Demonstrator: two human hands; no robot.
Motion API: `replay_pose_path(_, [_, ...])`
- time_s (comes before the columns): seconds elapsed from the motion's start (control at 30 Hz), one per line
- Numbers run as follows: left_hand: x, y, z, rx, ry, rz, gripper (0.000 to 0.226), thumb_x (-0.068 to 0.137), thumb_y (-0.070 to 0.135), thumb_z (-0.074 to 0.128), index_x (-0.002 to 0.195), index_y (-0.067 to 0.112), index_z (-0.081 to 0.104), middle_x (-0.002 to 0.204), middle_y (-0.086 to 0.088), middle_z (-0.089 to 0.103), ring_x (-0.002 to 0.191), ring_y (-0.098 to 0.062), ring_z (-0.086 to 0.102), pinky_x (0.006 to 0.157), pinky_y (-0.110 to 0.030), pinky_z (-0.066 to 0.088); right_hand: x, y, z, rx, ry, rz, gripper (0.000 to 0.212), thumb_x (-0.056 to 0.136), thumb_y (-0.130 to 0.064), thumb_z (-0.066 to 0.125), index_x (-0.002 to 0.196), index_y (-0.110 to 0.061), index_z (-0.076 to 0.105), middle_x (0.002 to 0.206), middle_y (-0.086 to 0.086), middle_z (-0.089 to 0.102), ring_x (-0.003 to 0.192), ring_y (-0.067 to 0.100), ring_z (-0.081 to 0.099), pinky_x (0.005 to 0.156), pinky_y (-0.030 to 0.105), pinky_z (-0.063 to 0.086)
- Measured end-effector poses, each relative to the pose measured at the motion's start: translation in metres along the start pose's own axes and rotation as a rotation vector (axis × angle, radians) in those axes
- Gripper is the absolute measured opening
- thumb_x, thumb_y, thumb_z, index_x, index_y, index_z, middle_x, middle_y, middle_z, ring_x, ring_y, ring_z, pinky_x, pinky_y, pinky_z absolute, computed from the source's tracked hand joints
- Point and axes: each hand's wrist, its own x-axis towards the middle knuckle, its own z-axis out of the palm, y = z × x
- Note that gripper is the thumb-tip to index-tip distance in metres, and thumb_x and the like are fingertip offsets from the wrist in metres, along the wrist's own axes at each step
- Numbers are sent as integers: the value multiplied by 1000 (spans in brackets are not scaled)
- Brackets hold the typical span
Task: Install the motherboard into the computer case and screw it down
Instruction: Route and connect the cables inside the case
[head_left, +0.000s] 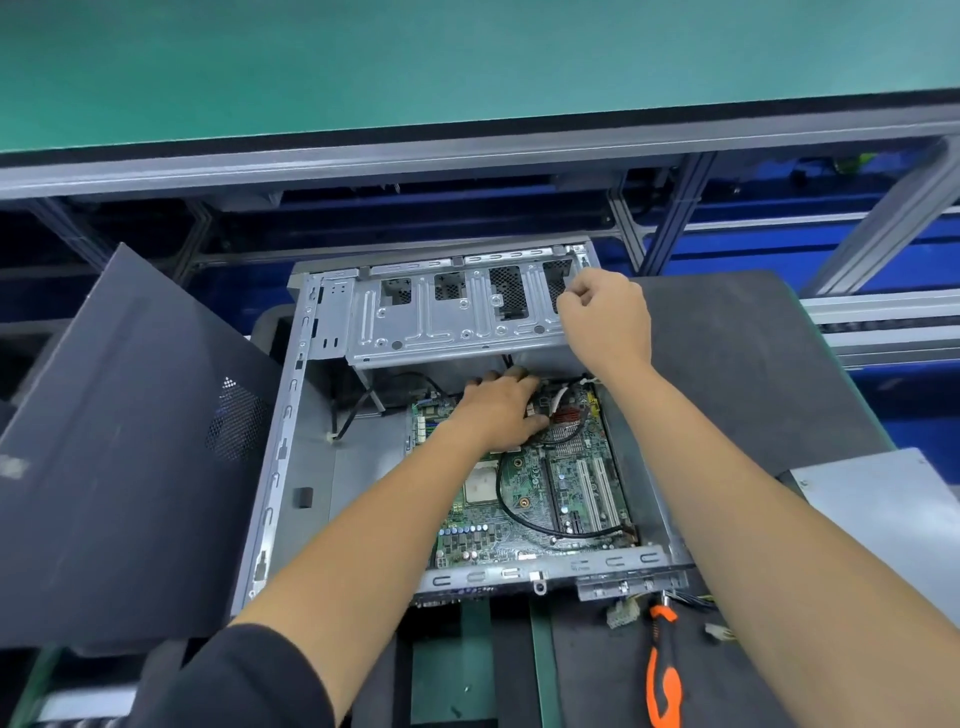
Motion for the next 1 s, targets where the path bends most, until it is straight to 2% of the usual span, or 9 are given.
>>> replay_pose_path(0.13, [10,6,2,18,-15,-37,59,91,45,52,140,16,38,148,-7,33,127,-38,40,99,-54,37,0,0,0,-10,-2,0,15,79,-14,47,72,-10,60,59,6,57,53,17,44,49,27,38])
replay_pose_path(0.27, [15,7,3,11,-36,-56,61,88,47,53,140,18,41,152,-6,25,133,-37,31,109,-59,19,0,-1,0,-25,0,0,15,80,-14,48,73,-10,60,63,6,59,56,18,46,50,28,40])
replay_pose_path(0.37, [17,6,3,0,-59,-53,61,87,48,55,140,21,41,151,-5,24,135,-36,27,110,-62,9,0,-1,0,-32,2,1,15,80,-15,48,74,-11,61,64,6,61,58,20,50,52,29,44])
replay_pose_path(0.6, [11,-3,2,-65,-114,-9,62,92,53,48,145,24,35,157,-2,16,143,-33,12,112,-58,5,0,-3,1,-55,3,0,14,80,-16,48,75,-12,61,65,5,61,65,27,58,56,34,49])
replay_pose_path(0.73, [-4,-18,-10,-96,-146,80,58,95,45,47,147,31,27,156,-4,21,140,-29,25,114,-55,13,-1,-2,0,-55,-9,-2,14,81,-15,49,73,-14,60,61,0,57,59,22,51,54,31,45])
replay_pose_path(0.83, [-27,-44,-19,-269,-95,80,48,91,40,56,135,36,38,138,-8,45,127,-26,40,107,-47,31,-2,-2,-1,-50,-23,-7,14,81,-15,48,74,-14,61,61,-1,57,59,21,51,54,29,44])
replay_pose_path(0.93, [-47,-66,-25,-264,12,44,18,87,30,64,101,25,54,102,0,59,102,-23,53,86,-36,44,-2,-2,-2,-54,-22,-18,15,81,-15,47,75,-14,61,63,2,59,57,21,49,52,28,42])
replay_pose_path(1.0, [-57,-74,-26,-314,-1,-10,13,85,22,68,83,17,56,82,1,60,84,-22,59,72,-35,47,-2,-2,-2,-59,-21,-23,16,80,-15,47,75,-14,62,64,5,61,57,22,49,52,29,43])
